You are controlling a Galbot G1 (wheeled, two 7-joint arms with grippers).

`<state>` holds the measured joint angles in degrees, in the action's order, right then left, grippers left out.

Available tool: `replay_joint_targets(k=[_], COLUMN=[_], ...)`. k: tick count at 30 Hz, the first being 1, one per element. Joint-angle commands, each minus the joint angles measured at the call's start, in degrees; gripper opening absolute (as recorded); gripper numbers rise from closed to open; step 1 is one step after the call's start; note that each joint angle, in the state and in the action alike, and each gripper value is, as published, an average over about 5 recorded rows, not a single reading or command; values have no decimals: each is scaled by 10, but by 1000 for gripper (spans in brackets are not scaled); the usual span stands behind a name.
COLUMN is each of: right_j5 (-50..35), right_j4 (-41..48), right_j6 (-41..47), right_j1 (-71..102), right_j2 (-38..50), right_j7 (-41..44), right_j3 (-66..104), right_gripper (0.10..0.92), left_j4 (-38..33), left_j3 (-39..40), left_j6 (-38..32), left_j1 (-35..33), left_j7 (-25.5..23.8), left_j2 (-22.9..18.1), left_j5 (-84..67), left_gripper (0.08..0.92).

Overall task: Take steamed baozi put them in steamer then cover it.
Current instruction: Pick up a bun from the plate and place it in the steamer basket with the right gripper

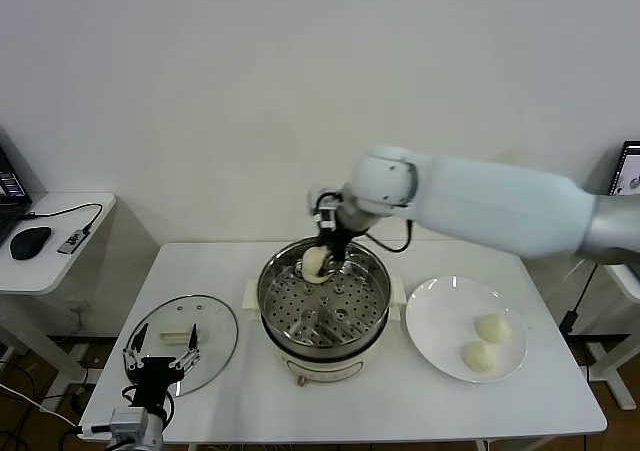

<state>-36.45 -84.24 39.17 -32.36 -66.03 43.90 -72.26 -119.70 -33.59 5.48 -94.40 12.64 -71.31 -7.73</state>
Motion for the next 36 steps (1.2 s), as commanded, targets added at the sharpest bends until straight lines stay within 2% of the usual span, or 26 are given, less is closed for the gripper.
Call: replay_joint_targets(k=[1, 19, 23, 28, 36], right_j5=[-21, 17, 16, 23, 92], right_j4=[35, 99, 79, 32, -72], right_j6=[25, 20, 21, 5, -87], right_j1=[39, 97, 85, 30, -62], right_j2=[-80, -98, -82, -24, 169], right_j7=[-30, -42, -27, 41, 176], right_j3=[-9, 10, 11, 18, 11], right_gripper=[577, 586, 666, 795, 823], left_j4=[-1, -3, -2, 0, 1], left_j3=[-2, -3, -3, -2, 1], left_j6=[-1, -12, -12, -12, -11], left_j1=[0, -3, -3, -1, 4], left_j7=[0, 2, 2, 2, 1], left_j2=[1, 0, 0, 3, 10], left_j5=[0, 1, 2, 2, 4], left_gripper=[823, 823, 823, 823, 823])
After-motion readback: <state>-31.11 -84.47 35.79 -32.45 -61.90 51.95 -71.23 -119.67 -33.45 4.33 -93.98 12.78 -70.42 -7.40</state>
